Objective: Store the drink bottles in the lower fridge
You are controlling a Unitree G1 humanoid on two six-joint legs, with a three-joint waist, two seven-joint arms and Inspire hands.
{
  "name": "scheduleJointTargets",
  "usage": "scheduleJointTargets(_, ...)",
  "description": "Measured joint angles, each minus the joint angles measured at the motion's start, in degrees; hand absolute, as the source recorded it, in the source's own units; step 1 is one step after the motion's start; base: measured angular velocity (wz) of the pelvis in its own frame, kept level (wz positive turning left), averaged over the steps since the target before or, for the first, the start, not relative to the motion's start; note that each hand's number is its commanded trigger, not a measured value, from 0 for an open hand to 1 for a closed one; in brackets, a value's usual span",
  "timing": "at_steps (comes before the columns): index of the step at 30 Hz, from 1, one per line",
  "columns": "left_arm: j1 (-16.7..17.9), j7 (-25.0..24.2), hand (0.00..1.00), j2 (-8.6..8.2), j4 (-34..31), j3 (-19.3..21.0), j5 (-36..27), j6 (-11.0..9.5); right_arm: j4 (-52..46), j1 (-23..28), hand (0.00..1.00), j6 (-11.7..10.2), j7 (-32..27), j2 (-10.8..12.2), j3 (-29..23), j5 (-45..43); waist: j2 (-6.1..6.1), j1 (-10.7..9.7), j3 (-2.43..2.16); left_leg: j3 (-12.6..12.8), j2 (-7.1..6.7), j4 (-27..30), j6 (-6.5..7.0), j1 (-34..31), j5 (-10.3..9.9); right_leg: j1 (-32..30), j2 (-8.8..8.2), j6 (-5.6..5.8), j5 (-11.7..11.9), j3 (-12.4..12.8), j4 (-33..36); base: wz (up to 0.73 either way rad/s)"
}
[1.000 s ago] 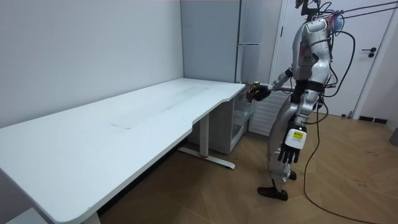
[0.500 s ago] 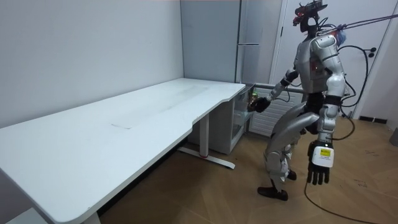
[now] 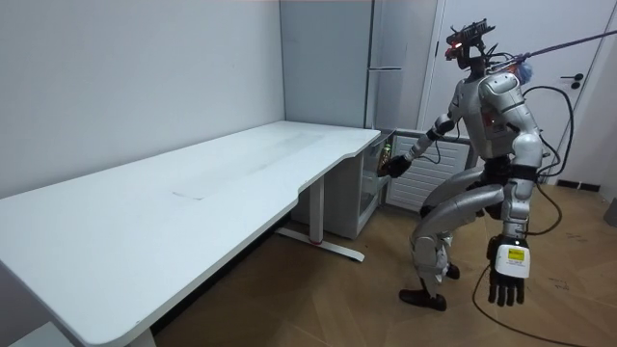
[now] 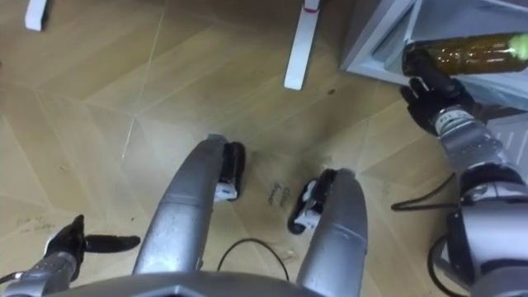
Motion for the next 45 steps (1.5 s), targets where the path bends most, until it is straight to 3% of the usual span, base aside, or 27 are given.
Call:
scheduleJointTargets(9, 0.0, -0.1, 0.0, 0.41, -1.0, 0.0, -1.1, -0.5, -3.5, -0.1, 1.0, 2.6, -2.8, -2.8, 0.3, 0.0, -0.16, -0.4, 0.08, 1.9, -0.21, -0.3, 0.2, -0.6, -0.1, -0.9, -2.0, 0.92, 0.4, 0.3, 0.1, 0.03)
scheduleJointTargets(11, 0.1, 0.0, 0.0, 1.31, -1.1, 0.0, -1.1, -0.5, -3.5, -0.8, 1.0, 3.6, -3.7, -2.9, 0.3, 0.0, -1.17, -0.9, 0.17, 2.2, -1.14, -1.0, 0.23, -0.7, -0.1, -1.4, -2.9, 1.1, 0.4, 0.7, 0.2, 0.1)
scheduleJointTargets(13, 0.4, 0.6, 0.0, 1.96, -1.6, 0.0, -1.1, -0.5, -3.5, -2.0, 1.0, 4.9, -5.0, -2.9, 0.5, 0.0, -1.56, -1.5, 0.25, 2.4, -1.16, -1.2, 0.27, -0.7, 0.0, -1.7, -2.93, 1.23, 0.5, 1.0, 0.3, 0.03)
scheduleJointTargets(37, 6.4, 4.9, 0.0, 2.62, -8.8, 0.0, -1.0, -0.9, -3.5, -4.1, 1.0, 8.4, -8.9, -3.0, 2.2, 7.8, -1.76, -2.2, 0.21, 3.0, -0.86, -1.2, 0.32, -0.1, 0.0, -1.5, -3.03, 1.3, 0.5, 1.4, 0.3, 0.0)
scheduleJointTargets(42, 9.5, 6.1, 0.0, 2.65, -12.1, 0.1, -1.1, -0.9, -3.5, -4.3, 1.0, 9.5, -11.0, -3.1, 2.2, 8.9, -1.89, -2.5, 0.22, 3.2, -1.02, -2.7, 0.36, 1.7, 0.0, 0.4, -3.17, 1.7, 0.7, 1.0, -1.4, 0.01)
scheduleJointTargets(43, 9.5, 6.1, 0.0, 2.65, -12.1, 0.1, -1.1, -0.9, -3.5, -4.4, 1.0, 9.6, -11.5, -3.1, 2.2, 9.0, -1.93, -2.7, 0.23, 3.4, -0.98, -3.6, 1.28, 2.4, 0.6, 1.1, -3.05, 1.92, 0.9, 0.9, -2.1, 0.0)
scheduleJointTargets(45, 9.7, 6.1, 0.0, 2.68, -12.0, -0.1, -1.1, -1.0, -3.5, -4.4, 1.0, 9.9, -12.1, -3.1, 2.2, 9.0, -1.92, -2.8, 0.23, 3.4, -1.03, -4.5, 1.6, 3.5, 0.8, 2.2, -2.88, 2.21, 1.0, 0.7, -3.2, 0.0)
